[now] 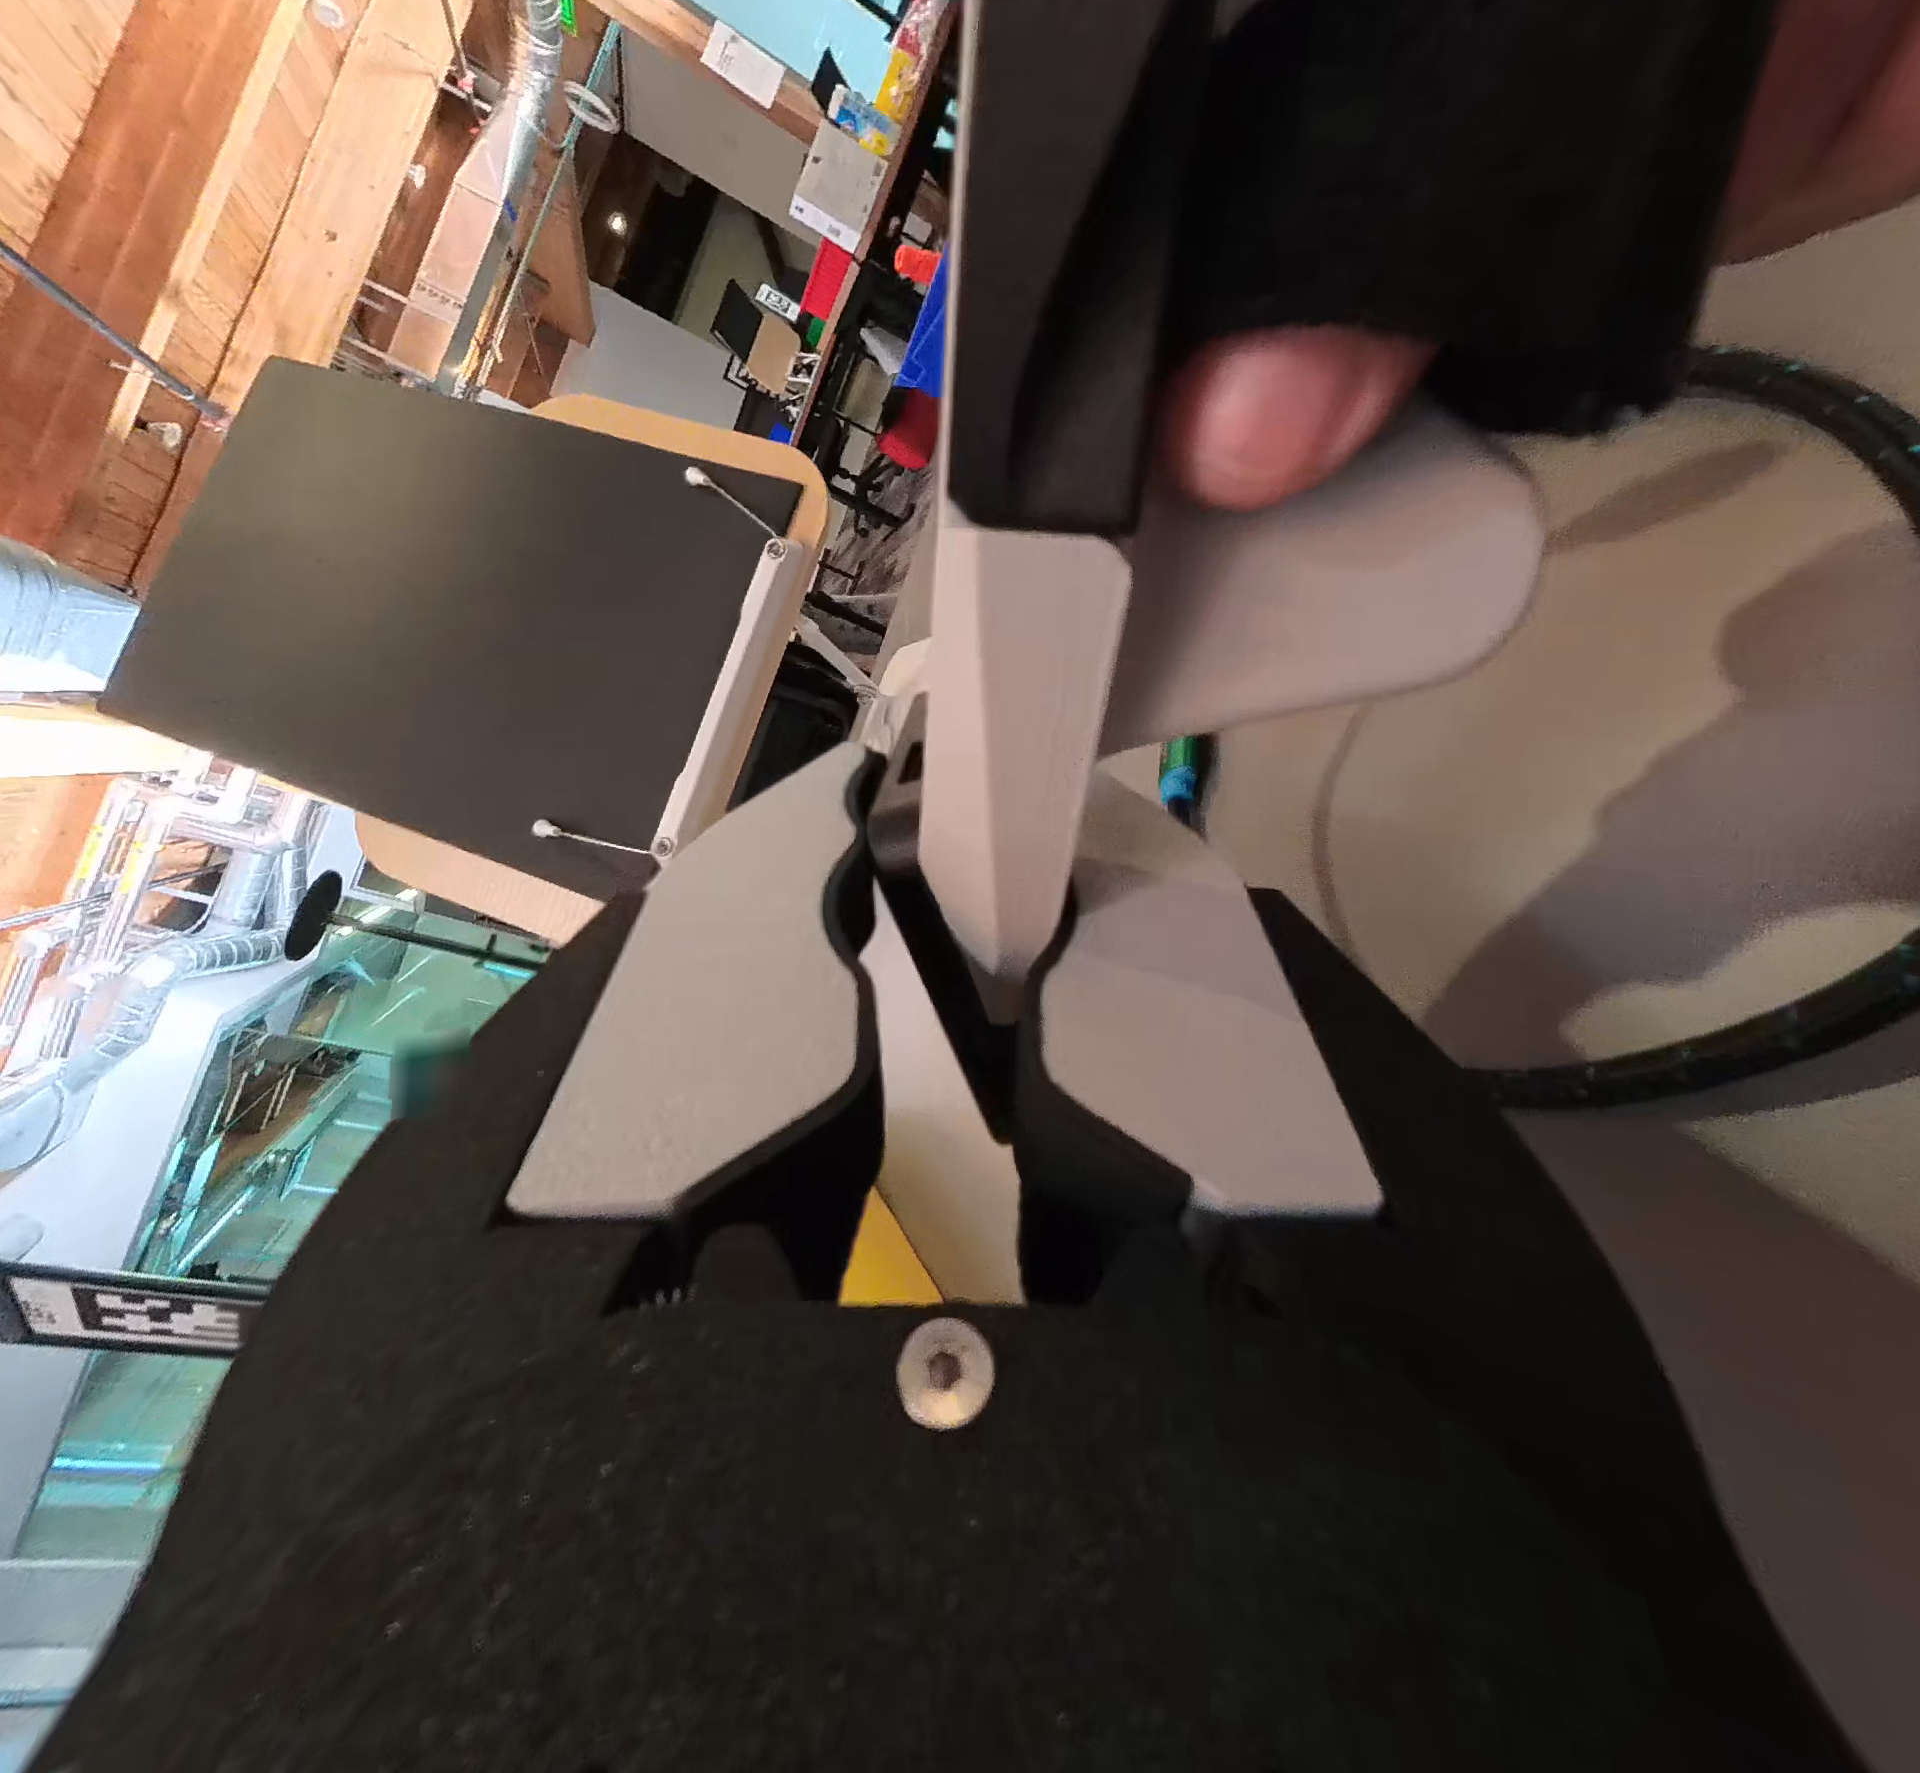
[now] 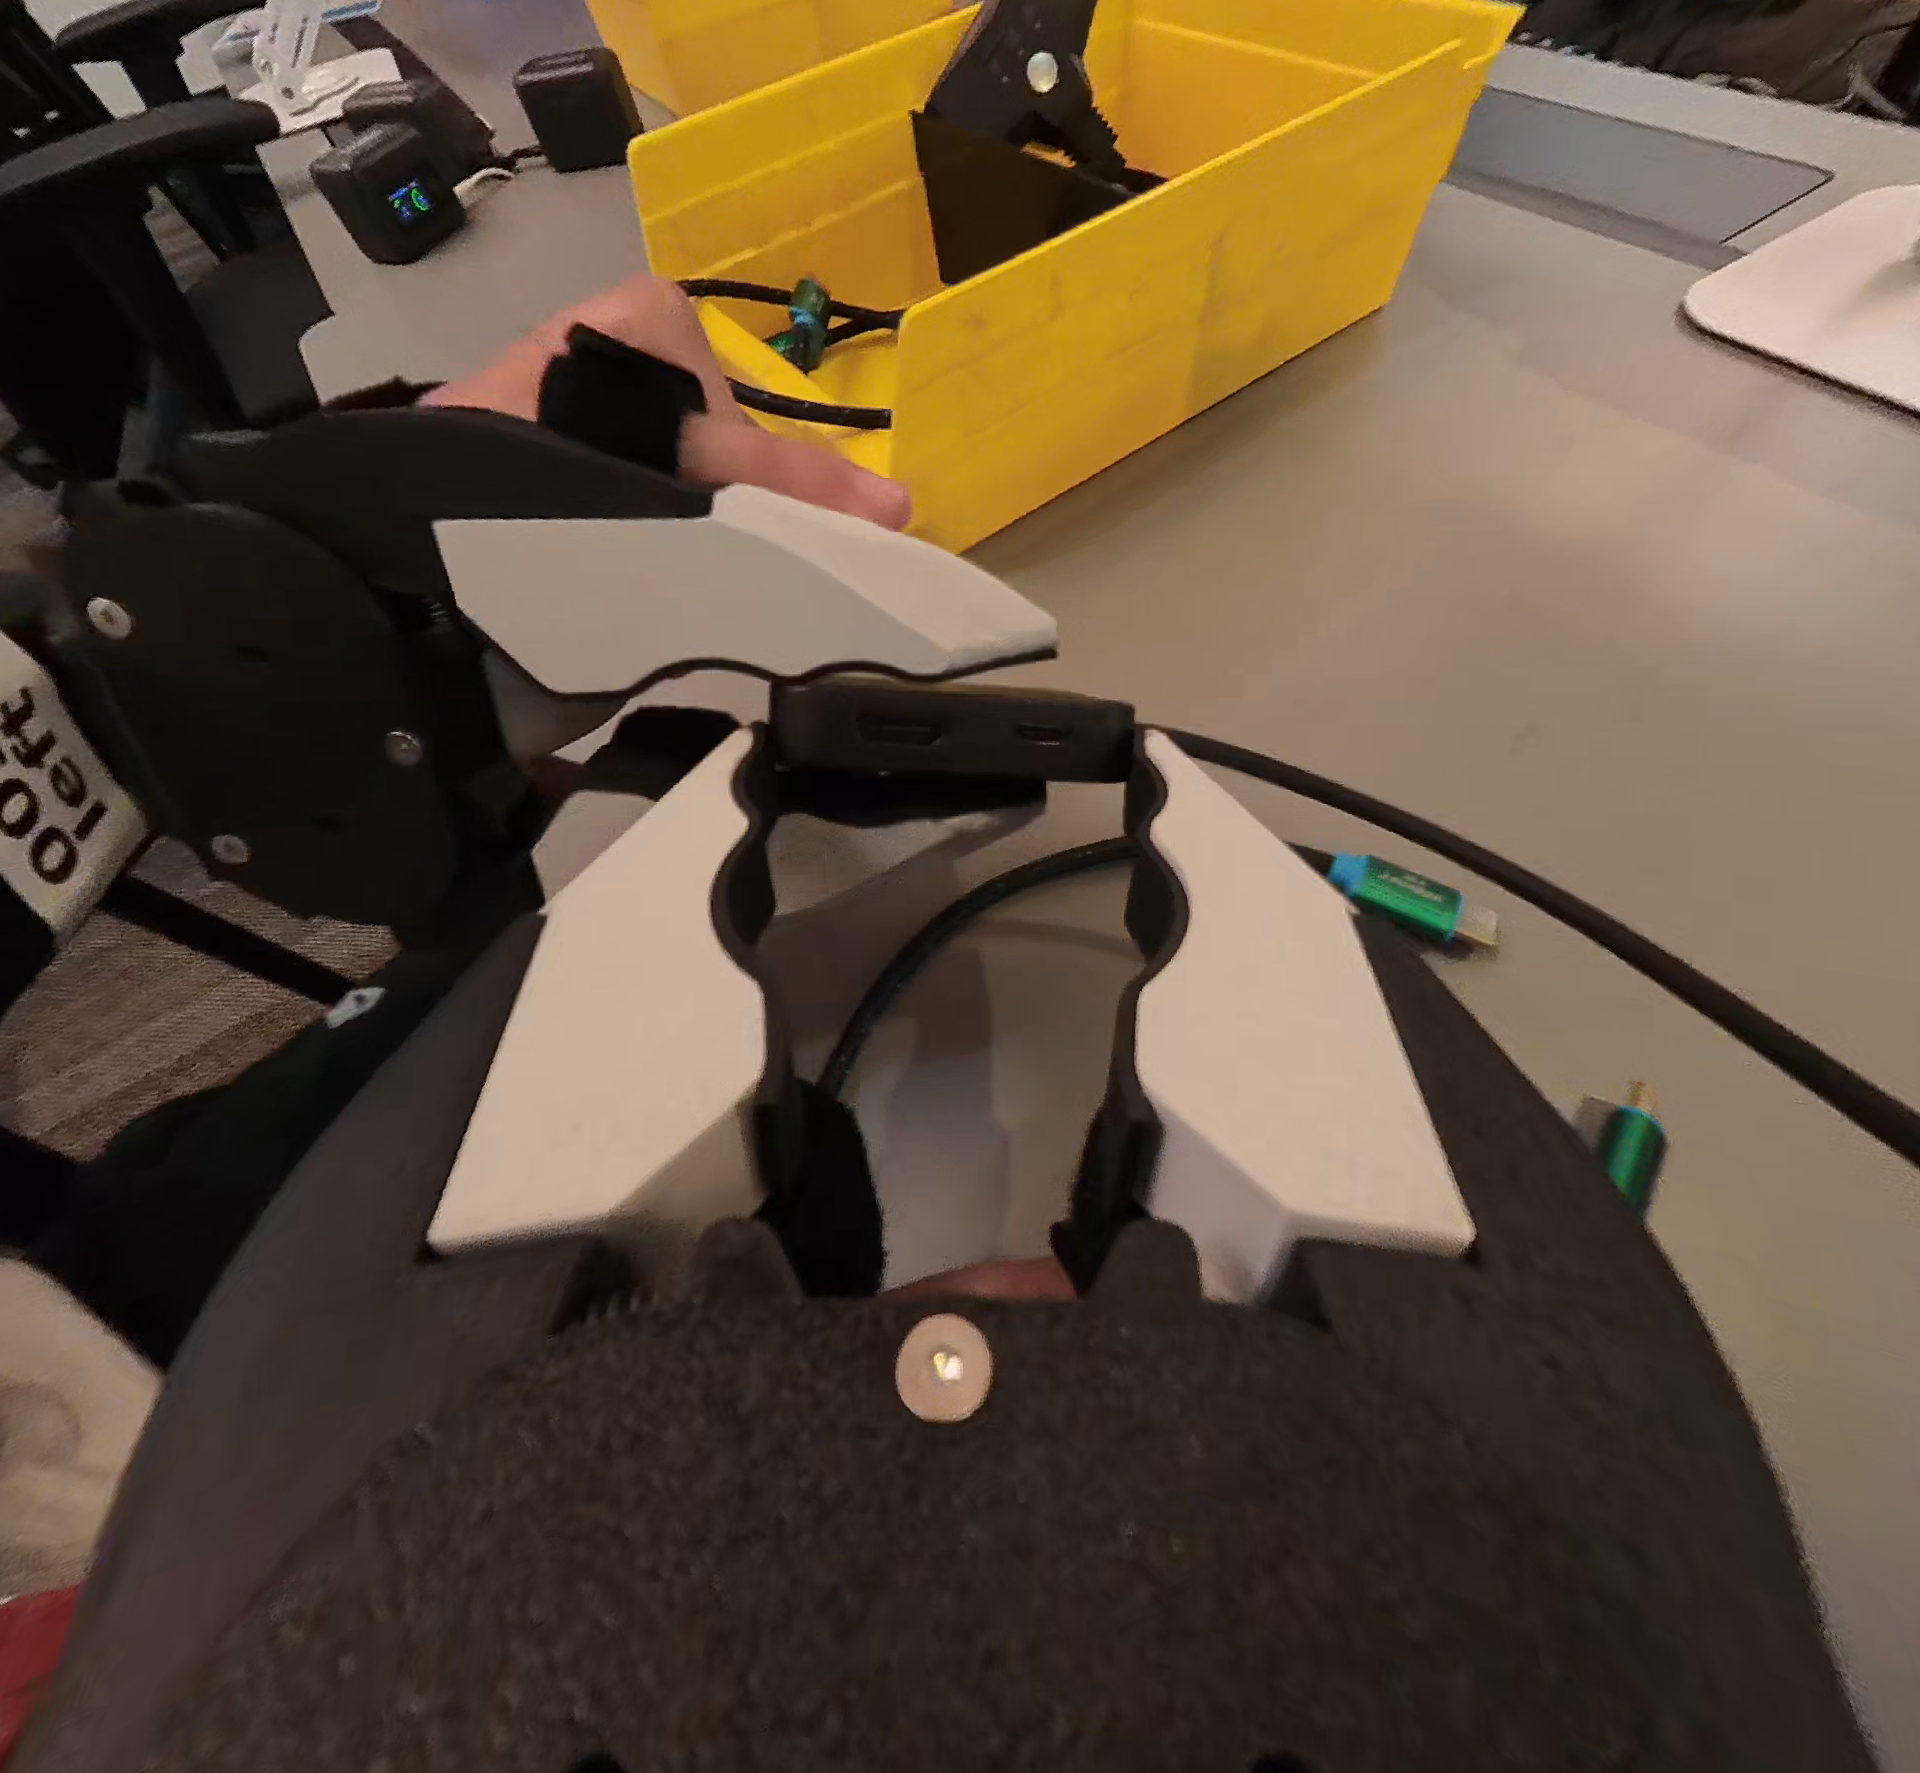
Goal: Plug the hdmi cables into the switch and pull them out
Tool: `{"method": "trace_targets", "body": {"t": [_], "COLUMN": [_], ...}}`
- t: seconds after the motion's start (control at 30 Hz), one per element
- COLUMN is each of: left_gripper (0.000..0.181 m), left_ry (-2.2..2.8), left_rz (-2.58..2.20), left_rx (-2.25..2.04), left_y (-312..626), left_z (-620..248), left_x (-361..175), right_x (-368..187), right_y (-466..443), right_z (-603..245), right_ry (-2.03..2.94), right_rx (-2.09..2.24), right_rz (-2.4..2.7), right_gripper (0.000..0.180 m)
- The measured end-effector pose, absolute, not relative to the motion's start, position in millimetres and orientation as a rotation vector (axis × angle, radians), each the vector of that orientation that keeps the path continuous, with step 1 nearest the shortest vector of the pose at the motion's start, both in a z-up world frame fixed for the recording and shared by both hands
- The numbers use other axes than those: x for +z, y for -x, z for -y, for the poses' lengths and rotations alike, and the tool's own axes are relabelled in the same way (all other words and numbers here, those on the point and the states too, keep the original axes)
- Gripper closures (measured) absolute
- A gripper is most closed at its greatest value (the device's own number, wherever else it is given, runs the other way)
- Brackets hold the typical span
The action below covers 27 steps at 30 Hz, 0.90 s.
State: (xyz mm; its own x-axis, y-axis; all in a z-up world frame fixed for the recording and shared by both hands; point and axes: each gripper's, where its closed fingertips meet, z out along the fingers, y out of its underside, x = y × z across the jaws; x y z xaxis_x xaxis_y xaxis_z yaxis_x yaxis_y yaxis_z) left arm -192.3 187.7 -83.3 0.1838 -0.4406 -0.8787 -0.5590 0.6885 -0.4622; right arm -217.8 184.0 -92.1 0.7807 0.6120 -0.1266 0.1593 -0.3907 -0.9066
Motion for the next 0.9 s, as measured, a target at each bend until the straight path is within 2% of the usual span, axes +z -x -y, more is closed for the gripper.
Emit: {"method": "trace_targets", "body": {"t": [0.1,0.3,0.4,0.57,0.7,0.9], "left_gripper": [0.166,0.166,0.166,0.167,0.167,0.167], "left_ry": [0.896,0.923,0.942,1.069,1.226,1.258], "left_rz": [-1.456,-1.393,-1.319,-1.176,-1.056,-1.055], "left_rx": [0.072,0.075,0.002,-0.099,-0.158,-0.137], "left_y": [192.1,206.8,211.2,214.4,222.1,220.0], "left_z": [-183.9,-206.4,-209.8,-220.2,-231.4,-224.0], "left_x": [-84.1,-77.4,-69.4,-62.3,-62.2,-70.2], "right_x": [-92.8,-66.0,-66.6,-113.0,-140.2,-182.7], "right_y": [220.9,182.4,142.2,84.4,60.4,60.9], "right_z": [-179.3,-179.1,-191.1,-205.8,-197.6,-191.5], "right_ry": [1.981,1.873,1.887,2.117,2.277,2.394], "right_rx": [0.666,0.802,0.655,0.377,0.35,0.301], "right_rz": [0.582,0.6,0.588,0.514,0.45,0.363], "right_gripper": [0.111,0.11,0.111,0.117,0.119,0.14]}}
